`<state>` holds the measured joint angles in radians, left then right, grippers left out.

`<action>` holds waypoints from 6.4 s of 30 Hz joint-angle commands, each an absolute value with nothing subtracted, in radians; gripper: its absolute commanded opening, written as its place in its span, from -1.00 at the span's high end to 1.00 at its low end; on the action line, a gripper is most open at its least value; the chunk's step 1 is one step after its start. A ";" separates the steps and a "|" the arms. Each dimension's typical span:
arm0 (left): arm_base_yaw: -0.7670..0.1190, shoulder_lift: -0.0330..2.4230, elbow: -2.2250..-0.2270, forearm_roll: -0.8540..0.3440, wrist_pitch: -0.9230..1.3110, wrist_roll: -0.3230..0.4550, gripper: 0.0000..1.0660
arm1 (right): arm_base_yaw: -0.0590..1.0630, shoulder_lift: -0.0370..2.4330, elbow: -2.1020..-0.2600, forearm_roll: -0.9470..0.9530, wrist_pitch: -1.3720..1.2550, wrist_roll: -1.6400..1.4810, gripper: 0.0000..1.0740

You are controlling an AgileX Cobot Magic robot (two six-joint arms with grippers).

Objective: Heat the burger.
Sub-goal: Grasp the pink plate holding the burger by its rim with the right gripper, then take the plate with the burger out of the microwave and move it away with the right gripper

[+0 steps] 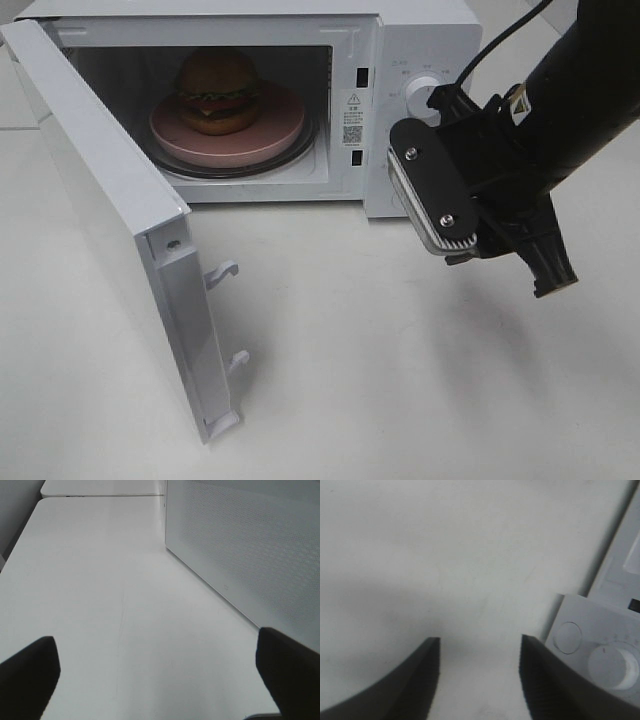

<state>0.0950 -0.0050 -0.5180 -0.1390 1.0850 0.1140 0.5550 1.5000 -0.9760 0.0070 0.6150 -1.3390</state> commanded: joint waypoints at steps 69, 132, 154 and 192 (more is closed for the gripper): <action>0.096 -0.011 -0.518 -0.142 1.070 0.109 -0.89 | 0.678 2.153 -1.615 -0.228 0.316 -1.046 -0.57; 0.096 -0.011 -0.518 -0.142 1.070 0.109 -0.89 | 0.694 2.320 -1.922 -0.136 0.481 -1.148 1.00; 0.096 -0.011 -0.518 -0.142 1.070 0.109 -0.89 | 0.701 2.067 -1.490 -0.148 0.216 -1.294 1.00; 0.096 -0.011 -0.518 -0.142 1.070 0.109 -0.89 | 0.698 1.579 -0.862 -0.066 0.118 -1.461 1.00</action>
